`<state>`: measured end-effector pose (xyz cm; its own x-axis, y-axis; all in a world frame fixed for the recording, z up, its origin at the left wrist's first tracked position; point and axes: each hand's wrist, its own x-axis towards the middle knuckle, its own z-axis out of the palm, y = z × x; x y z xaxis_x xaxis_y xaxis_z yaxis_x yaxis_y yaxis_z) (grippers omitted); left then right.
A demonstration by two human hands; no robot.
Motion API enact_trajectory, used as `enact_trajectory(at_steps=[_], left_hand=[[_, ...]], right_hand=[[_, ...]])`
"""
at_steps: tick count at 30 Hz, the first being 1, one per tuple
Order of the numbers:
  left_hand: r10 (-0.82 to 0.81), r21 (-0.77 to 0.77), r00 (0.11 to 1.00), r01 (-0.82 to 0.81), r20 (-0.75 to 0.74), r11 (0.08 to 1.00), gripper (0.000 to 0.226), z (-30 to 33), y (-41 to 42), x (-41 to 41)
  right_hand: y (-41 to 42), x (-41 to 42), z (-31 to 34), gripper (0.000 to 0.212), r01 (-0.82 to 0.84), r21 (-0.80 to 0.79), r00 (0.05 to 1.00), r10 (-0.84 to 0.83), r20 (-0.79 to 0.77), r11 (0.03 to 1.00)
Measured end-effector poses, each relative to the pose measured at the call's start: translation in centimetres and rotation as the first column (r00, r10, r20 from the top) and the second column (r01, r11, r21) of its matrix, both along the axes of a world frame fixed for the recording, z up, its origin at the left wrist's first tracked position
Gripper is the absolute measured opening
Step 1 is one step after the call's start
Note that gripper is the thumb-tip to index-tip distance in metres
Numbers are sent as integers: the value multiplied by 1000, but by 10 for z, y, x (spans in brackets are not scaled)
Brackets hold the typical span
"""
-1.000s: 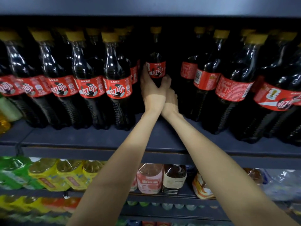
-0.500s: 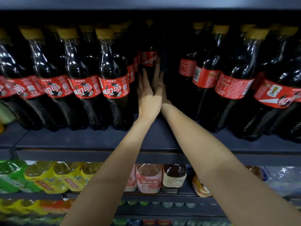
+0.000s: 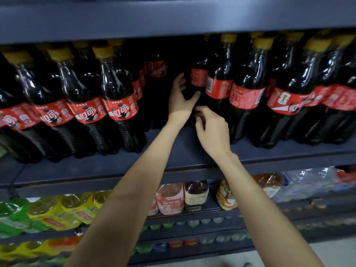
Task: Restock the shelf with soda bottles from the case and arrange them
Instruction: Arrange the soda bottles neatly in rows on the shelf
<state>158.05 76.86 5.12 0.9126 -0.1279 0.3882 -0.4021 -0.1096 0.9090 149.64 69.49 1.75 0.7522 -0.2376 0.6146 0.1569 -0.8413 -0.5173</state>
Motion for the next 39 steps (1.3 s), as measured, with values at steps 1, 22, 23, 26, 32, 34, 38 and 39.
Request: enact_trajectory(at_steps=[1,22,23,26,32,34,38,39], left_hand=[[-18,19,1000,19,-12,1000,75,4,-6,3],[-200,12,980,200,3,980,80,-9,75,-23],[-153,50,988,151,33,987,82,-10,71,-26],[141,151,972,-170,187,974,93,-14,56,-33],[-69,-103,996,75,62,992,92,-22,64,-25],[-142,-148,990,142,15,979,84,-19,68,-24],[-121,-25,991,123,61,992,68,-15,66,-31],[-82,23,992,80,101,997,67,-18,65,-35]], right_hand=[[-4,-3,-3,29,27,-2,1000,-27,-14,1000],[32,26,-5,88,-107,354,980,160,-122,929],[34,28,-4,86,-41,309,987,86,-133,950],[46,32,-4,64,70,155,990,-49,-131,985],[30,25,-14,57,-203,538,956,285,-73,818],[24,24,-18,60,-224,531,956,291,-44,817],[23,29,-16,77,-210,354,966,249,-67,911],[25,31,-15,77,-185,316,974,217,-69,931]])
